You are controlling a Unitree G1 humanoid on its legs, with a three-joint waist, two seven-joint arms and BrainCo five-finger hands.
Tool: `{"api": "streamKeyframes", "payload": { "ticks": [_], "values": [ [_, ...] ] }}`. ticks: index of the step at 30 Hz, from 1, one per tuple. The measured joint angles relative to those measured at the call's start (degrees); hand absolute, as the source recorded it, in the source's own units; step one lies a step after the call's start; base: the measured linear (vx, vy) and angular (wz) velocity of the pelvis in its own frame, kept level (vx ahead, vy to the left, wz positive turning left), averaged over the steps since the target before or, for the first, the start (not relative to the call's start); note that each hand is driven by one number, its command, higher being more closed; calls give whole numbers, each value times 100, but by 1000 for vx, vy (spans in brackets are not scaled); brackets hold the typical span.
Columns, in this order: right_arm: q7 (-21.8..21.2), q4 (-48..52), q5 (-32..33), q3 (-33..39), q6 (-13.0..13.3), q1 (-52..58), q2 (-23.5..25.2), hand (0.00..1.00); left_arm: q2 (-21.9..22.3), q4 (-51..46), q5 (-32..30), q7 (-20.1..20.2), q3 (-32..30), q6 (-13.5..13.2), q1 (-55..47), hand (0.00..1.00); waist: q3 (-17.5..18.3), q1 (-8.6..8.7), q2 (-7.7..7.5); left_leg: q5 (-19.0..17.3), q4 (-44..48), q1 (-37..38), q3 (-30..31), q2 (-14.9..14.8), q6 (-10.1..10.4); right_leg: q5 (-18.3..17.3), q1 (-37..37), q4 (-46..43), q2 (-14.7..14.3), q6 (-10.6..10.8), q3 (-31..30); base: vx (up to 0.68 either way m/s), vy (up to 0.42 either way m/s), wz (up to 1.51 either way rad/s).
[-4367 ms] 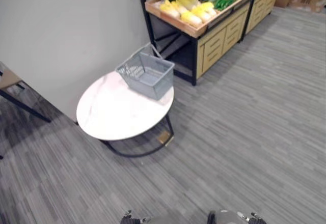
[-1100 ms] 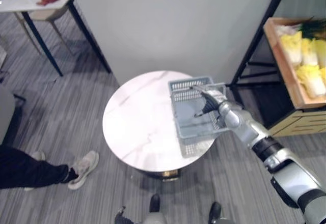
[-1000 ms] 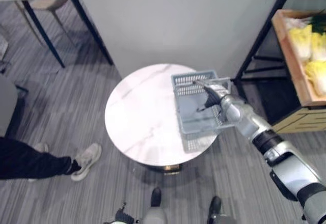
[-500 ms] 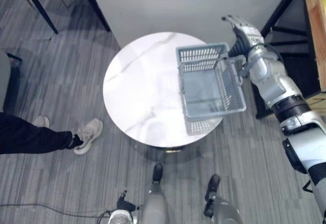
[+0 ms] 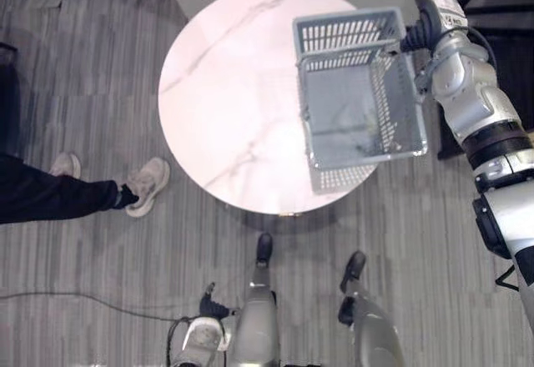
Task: Pick vegetable in the basket
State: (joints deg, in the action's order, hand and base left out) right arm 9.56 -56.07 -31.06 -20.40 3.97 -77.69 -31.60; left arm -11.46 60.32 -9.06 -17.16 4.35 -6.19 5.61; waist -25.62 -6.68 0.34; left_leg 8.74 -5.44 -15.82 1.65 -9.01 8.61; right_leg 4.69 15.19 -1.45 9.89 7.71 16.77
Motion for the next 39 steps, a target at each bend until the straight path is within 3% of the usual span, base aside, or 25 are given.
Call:
{"api": "streamKeyframes", "payload": {
  "ticks": [10, 18, 24, 33, 34, 39],
  "values": [
    [19, -103, -40, 173, -21, 1, 185, 0, -74, 23, -23, -57, 427, 8, 211, 0, -48, -14, 75, 32, -1, -106, -46, -26, 13, 0, 162, -68, -19, -2, -90, -6, 10, -2],
    [-27, -106, -284, -322, -17, 17, 461, 0, -45, 125, 164, -118, 252, 8, 218, 0, -48, -38, 74, 33, -2, -142, -22, -65, 15, 4, 181, -64, -64, -9, -89, 9, 12, 0],
    [-33, -276, -511, -421, 1, -20, 453, 0, 3, 128, 338, -122, 193, -6, 215, 0, -50, -170, 72, 63, -1, -243, 109, -57, 20, 1, 189, -59, -61, -11, 5, 20, 17, 12],
    [-7, -694, -526, -418, 14, -254, 181, 0, -2, 128, 435, -120, 200, -81, 216, 0, -66, -170, 43, 189, -21, -509, 395, -30, 21, -4, 275, -77, -51, -13, 158, -12, 2, 13],
    [-5, -728, -532, -418, 15, -265, 149, 100, -2, 129, 435, -119, 201, -80, 216, 0, -66, -178, 43, 192, -22, -517, 400, -29, 20, -4, 279, -77, -50, -13, 161, -14, -18, 6],
    [-11, -787, -757, -433, 32, -265, -35, 100, -1, 133, 440, -116, 210, -80, 214, 0, -67, -194, 44, 195, -23, -518, 402, -18, 17, -4, 282, -85, -39, -13, 161, 0, 0, 0]
  ]
}}
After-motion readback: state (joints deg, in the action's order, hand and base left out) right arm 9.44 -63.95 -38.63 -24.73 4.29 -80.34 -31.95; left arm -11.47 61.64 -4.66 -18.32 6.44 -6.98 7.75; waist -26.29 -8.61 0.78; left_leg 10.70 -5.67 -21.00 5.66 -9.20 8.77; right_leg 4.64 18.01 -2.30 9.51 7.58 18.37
